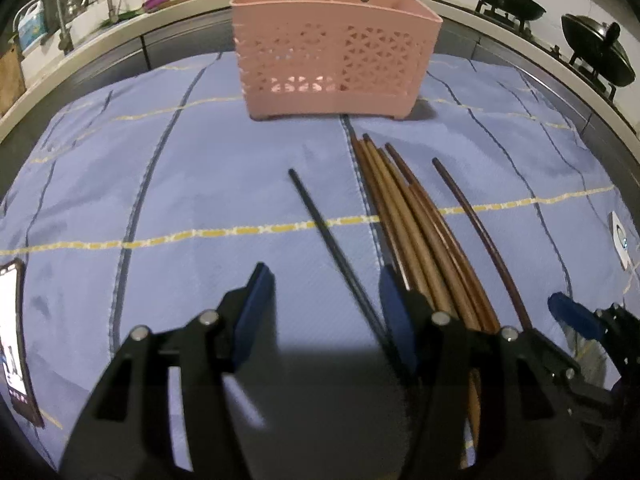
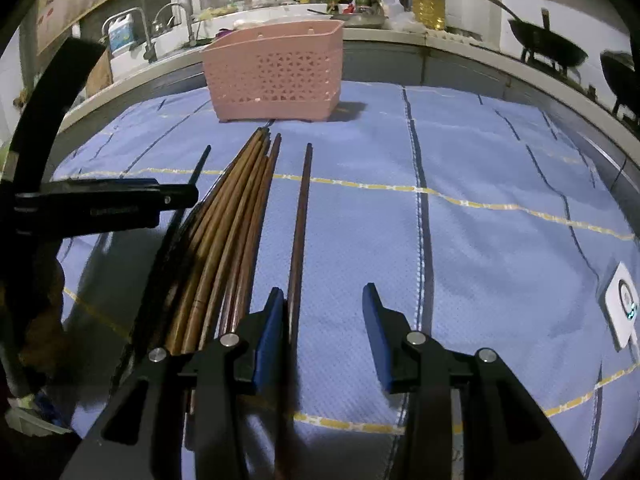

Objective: Organize utensils
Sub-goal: 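Lower the right tool onto one chopstick and close while the left tool grasps another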

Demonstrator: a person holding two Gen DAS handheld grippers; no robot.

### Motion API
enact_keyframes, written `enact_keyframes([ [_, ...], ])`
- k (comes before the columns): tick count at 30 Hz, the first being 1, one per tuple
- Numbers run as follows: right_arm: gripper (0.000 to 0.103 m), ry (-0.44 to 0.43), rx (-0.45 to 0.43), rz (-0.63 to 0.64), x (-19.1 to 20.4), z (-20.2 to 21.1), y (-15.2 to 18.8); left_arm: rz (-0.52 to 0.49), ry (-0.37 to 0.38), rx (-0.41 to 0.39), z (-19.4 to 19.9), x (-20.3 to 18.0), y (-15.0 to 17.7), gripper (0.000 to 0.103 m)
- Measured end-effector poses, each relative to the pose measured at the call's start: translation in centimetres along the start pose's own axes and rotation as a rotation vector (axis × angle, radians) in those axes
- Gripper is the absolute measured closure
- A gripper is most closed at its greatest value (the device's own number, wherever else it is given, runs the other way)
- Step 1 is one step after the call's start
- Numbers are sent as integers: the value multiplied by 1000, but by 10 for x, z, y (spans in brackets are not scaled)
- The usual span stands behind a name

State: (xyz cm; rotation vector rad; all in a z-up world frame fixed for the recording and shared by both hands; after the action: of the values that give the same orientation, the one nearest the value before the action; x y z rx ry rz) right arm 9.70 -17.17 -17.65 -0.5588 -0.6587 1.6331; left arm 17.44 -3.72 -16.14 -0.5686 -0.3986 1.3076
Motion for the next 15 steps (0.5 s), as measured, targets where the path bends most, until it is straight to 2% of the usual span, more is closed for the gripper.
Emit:
enact_keyframes([
  [1, 67, 3, -3, 11, 1, 0, 0, -17, -9, -5, -1, 0, -2, 65],
  [2, 69, 0, -2, 13, 1, 0, 0, -35, -10, -8, -2, 0, -2, 69],
  [4, 69, 3, 3, 0, -5, 1, 1, -70, 6, -5, -2, 4, -3, 82],
  [5, 69, 15, 7, -9, -11, 2, 2, -83, 20, -2, -1, 7, -3, 84],
  [10, 69, 7, 63, 13, -20, -1, 0, -120, 144, 50, 0, 19, -4, 85],
  [15, 69, -23, 124, 85, -6, -23, -25, -146, 136, 59, -10, 19, -17, 85],
])
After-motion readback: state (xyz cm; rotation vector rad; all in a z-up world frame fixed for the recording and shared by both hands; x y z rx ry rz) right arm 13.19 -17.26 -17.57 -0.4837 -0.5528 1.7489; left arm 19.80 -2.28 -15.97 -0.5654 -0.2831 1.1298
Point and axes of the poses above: each gripper's, at about its wrist camera, not at the fingertips, and z roughly against the way its jaws point, x to its left, y to its underside, the point moved 9 cm from there along -z, roughly the way its jaws point, and after that the axes turned 1 degree about y, right-handed, at the moved point
